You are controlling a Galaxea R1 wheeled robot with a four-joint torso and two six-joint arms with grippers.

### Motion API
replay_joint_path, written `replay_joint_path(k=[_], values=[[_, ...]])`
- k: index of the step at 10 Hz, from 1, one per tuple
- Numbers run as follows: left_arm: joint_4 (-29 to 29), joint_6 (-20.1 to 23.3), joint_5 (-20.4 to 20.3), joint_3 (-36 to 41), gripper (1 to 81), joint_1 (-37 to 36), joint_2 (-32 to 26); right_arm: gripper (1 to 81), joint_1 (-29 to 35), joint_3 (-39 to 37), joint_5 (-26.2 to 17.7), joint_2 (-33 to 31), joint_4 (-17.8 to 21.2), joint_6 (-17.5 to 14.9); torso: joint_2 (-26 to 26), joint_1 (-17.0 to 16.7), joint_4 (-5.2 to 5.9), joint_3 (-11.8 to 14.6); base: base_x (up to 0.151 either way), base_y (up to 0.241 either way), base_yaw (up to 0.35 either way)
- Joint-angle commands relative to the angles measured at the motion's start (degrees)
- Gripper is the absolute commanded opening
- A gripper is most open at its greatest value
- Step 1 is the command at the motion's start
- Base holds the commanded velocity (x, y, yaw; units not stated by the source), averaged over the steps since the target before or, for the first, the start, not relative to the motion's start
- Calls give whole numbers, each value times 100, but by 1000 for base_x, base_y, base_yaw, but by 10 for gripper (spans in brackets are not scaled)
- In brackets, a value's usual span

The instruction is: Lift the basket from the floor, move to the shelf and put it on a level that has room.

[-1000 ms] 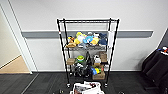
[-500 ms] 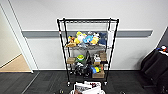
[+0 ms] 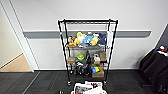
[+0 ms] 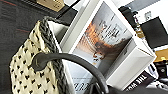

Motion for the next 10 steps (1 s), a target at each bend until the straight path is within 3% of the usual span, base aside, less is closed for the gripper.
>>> replay_joint_path(k=[1,4,5,7,10], values=[[-154,56,-56,710,10,-618,-374,10,533,947,259,-473,-68,21,553,-356,0,0,0,0,0],[-146,56,-179,912,10,-600,-356,10,453,1272,321,-482,-217,21,1130,-732,0,0,0,0,0],[-137,47,-179,904,10,-600,-330,10,453,1281,329,-491,-217,21,1323,-857,0,564,0,0,0],[-137,47,-179,877,10,-592,-303,10,471,1290,321,-482,-217,21,1618,-1045,0,651,0,0,0],[-146,39,-179,877,10,-600,-303,10,497,1298,321,-491,-217,30,2131,-1379,0,1169,0,0,0]])
